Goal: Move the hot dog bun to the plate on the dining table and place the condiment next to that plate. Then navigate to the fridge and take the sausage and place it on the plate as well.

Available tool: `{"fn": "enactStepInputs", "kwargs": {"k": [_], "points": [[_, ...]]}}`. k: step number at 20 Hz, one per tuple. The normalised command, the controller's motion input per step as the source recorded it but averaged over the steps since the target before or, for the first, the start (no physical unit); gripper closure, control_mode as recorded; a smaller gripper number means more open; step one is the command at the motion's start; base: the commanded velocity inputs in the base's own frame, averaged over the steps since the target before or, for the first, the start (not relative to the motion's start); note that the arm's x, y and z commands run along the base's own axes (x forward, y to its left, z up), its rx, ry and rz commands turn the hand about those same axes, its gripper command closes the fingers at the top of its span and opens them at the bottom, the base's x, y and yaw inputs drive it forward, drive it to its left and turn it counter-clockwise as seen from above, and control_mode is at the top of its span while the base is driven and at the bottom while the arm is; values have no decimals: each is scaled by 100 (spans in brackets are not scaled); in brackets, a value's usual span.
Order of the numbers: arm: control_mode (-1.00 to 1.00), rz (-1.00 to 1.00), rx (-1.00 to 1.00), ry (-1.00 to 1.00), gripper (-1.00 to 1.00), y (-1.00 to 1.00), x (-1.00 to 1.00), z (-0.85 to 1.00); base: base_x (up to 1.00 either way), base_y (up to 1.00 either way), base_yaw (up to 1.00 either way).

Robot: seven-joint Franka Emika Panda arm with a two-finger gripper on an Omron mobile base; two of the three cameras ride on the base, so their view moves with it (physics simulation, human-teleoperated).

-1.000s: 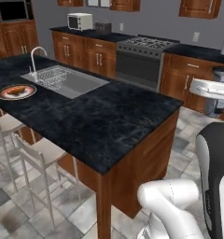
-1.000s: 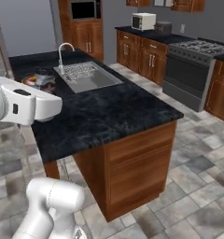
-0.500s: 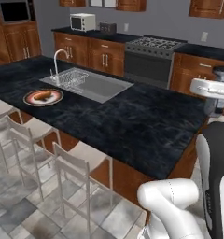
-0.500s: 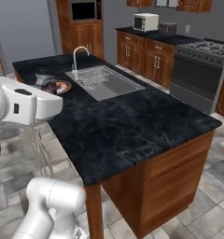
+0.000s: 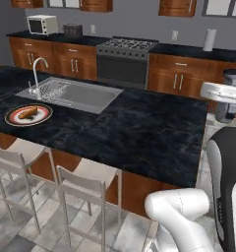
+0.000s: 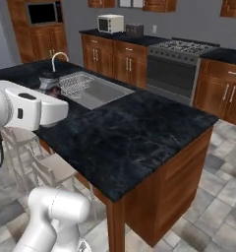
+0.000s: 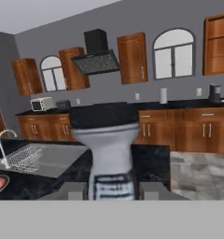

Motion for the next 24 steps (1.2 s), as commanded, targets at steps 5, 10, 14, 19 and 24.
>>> {"fn": "enactStepInputs", "kwargs": {"k": [5,10,14,19,24], "points": [[100,0,0,0,100,0,0,0,0,100,-31],[100,0,0,0,100,0,0,0,-4,100,-23],[100,0,0,0,100,0,0,0,-7,100,-18],[100,0,0,0,100,0,0,0,0,100,-22],[100,0,0,0,100,0,0,0,15,100,-34]]}}
